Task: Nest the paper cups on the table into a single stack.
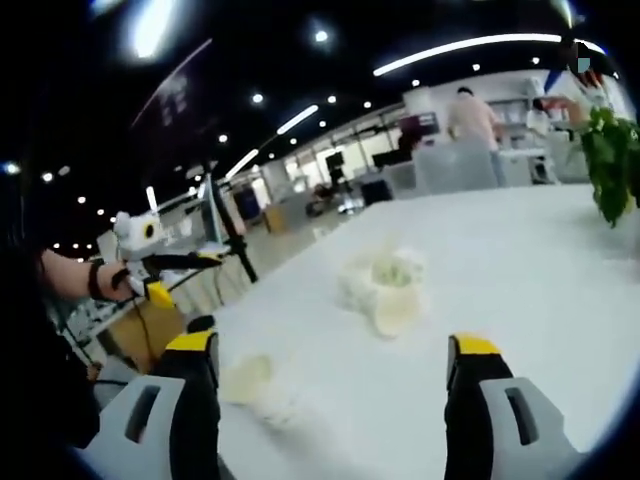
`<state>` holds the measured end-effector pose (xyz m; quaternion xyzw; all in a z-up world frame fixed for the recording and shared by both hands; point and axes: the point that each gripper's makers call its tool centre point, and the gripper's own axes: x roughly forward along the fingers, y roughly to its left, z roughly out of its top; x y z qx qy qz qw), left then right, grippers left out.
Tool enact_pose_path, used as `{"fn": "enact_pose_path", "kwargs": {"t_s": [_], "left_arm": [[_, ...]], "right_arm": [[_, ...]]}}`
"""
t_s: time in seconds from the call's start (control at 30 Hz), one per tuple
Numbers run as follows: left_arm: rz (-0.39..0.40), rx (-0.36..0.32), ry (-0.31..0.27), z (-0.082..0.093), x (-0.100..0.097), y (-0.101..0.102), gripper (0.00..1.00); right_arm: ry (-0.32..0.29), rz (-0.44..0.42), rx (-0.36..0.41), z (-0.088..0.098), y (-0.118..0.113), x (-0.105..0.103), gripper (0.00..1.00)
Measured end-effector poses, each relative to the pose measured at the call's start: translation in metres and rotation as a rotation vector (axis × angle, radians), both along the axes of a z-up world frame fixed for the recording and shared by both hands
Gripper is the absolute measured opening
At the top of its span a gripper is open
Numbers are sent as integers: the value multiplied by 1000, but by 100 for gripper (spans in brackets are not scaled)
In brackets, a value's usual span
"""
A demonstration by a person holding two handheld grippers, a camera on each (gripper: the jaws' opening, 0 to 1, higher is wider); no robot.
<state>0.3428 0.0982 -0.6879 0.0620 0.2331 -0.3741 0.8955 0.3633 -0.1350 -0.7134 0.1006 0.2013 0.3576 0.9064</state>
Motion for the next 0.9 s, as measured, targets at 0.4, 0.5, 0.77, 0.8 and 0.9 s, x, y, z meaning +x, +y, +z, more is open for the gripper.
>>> {"fn": "enact_pose_path", "kwargs": {"t_s": [0.4, 0.5, 0.77, 0.8, 0.9], "left_arm": [[-1, -1, -12, -1, -2, -5, 98], [11, -9, -10, -2, -1, -3, 98], [27, -20, 7, -10, -2, 0, 98], [29, -20, 8, -10, -2, 0, 97], [42, -23, 18, -13, -2, 3, 97]], "right_arm": [[80, -42, 80, -25, 11, 47, 74], [93, -40, 94, -31, 15, 56, 68], [159, -48, 132, -51, 26, 79, 56], [160, -43, 128, -52, 27, 81, 54], [181, -43, 134, -58, 32, 85, 50]]}}
